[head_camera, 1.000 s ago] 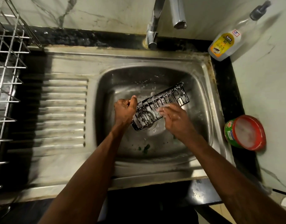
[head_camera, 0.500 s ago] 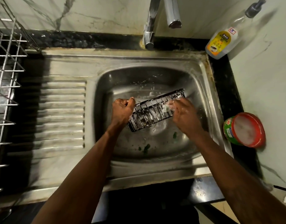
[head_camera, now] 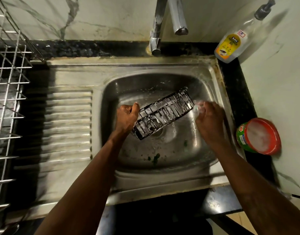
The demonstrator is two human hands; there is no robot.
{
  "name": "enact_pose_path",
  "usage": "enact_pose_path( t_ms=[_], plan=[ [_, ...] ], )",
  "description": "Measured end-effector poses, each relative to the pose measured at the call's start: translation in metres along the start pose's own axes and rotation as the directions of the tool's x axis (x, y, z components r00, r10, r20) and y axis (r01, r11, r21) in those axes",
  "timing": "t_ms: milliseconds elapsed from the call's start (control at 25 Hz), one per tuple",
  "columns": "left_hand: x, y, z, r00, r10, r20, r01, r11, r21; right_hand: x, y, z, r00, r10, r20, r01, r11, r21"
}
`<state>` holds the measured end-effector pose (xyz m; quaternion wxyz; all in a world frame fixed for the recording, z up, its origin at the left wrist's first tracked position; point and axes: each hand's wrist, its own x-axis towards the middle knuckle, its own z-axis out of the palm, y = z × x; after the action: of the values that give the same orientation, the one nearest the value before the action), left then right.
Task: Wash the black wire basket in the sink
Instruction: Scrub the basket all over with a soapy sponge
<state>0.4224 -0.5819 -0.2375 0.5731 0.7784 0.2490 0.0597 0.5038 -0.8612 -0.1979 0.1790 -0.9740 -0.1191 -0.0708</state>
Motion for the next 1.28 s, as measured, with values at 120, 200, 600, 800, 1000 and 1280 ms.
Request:
enact_pose_path(
  t_ms=[120, 200, 600, 800, 1000, 1280],
  plan=[
    [0.002, 0.001, -0.006, 0.991, 0.126, 0.038, -0.131, 0.978, 0.162, 0.025, -0.027, -0.002, 0.990, 0.138, -0.008, -0.135, 0.978, 0.157],
    [0.003, 0.012, -0.006, 0.975, 0.209, 0.076, -0.222, 0.907, 0.358, 0.027, -0.035, 0.008, 0.978, 0.198, 0.067, -0.207, 0.961, 0.185],
    [0.005, 0.104, 0.089, 0.997, 0.079, 0.016, -0.073, 0.786, 0.614, 0.028, -0.071, 0.001, 0.999, 0.013, -0.049, 0.000, 0.969, 0.248],
    [-0.002, 0.105, 0.082, 0.992, 0.123, -0.027, -0.091, 0.845, 0.526, 0.054, -0.064, -0.016, 0.991, -0.125, -0.054, 0.133, 0.972, 0.194],
    [0.009, 0.118, 0.075, 0.987, 0.006, -0.162, 0.004, 0.998, 0.063, 0.057, -0.084, -0.053, 0.990, -0.022, -0.136, 0.087, 0.866, 0.492],
    [-0.006, 0.105, 0.067, 0.930, -0.148, -0.335, 0.119, 0.987, -0.104, 0.040, -0.121, -0.032, 0.887, -0.364, -0.282, 0.449, 0.822, 0.351]
  ],
)
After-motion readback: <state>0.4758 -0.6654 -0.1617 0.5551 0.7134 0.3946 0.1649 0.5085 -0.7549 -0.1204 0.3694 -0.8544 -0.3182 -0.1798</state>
